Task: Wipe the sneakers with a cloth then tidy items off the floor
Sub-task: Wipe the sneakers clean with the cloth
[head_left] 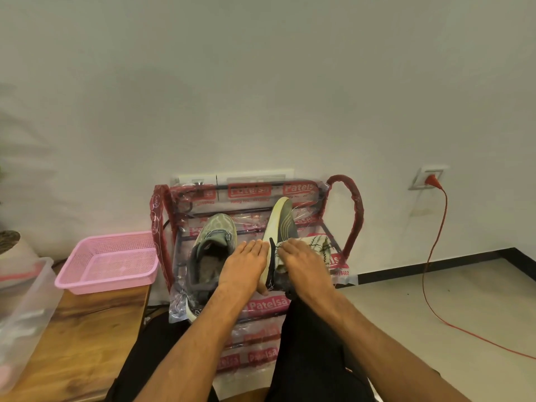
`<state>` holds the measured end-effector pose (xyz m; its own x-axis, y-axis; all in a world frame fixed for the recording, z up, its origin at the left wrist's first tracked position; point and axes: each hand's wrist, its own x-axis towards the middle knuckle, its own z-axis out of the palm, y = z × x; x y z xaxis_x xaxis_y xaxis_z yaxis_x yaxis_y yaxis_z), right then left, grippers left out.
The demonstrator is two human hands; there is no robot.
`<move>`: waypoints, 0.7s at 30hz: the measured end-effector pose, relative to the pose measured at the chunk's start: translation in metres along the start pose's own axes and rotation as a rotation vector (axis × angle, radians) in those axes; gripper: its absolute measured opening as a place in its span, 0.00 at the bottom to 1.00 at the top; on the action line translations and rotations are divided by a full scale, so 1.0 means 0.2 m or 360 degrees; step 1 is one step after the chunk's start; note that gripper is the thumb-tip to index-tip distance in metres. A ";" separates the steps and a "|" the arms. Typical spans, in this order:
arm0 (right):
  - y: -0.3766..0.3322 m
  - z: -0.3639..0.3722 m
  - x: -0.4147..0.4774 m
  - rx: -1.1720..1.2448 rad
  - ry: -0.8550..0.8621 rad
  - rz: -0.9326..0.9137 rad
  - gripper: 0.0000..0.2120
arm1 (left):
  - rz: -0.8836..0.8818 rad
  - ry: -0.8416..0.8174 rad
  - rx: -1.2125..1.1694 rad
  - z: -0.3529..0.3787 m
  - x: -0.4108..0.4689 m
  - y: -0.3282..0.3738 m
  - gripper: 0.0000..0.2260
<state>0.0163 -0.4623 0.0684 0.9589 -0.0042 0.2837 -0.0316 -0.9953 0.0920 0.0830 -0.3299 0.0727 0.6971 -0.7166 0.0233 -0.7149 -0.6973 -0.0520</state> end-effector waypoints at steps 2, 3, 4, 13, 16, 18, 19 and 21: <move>-0.05 0.03 -0.02 -0.0024 -0.0010 0.0002 0.21 | -0.0008 0.0021 0.0000 0.00 -0.01 0.00 0.47; -0.07 0.04 -0.04 -0.0027 0.0002 -0.0022 0.20 | -0.0004 0.0039 0.0009 0.00 -0.01 0.01 0.47; -0.08 0.05 -0.06 -0.0039 0.0024 -0.0057 0.20 | 0.0005 0.0056 0.0024 0.00 -0.01 0.01 0.45; 0.00 0.06 0.09 0.0015 0.0022 0.0038 0.18 | -0.0035 -0.0018 0.0004 0.00 0.00 0.00 0.48; 0.01 0.08 0.04 -0.0005 0.0042 -0.0005 0.23 | -0.0019 -0.0019 0.0016 0.01 0.00 0.00 0.48; 0.03 0.09 -0.02 -0.0011 0.0076 -0.0017 0.27 | -0.0006 -0.0013 0.0025 0.01 0.00 0.01 0.48; 0.04 0.09 -0.04 -0.0015 0.0095 -0.0041 0.28 | -0.0004 -0.0012 0.0026 0.01 0.00 0.02 0.48; 0.04 0.09 -0.09 -0.0016 0.0117 -0.0128 0.29 | -0.0008 -0.0016 0.0019 0.00 0.00 0.02 0.48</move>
<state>0.0044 -0.4725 0.0479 0.9352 0.0831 0.3441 0.0415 -0.9911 0.1266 0.0798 -0.3319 0.0720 0.7011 -0.7129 0.0132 -0.7110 -0.7004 -0.0636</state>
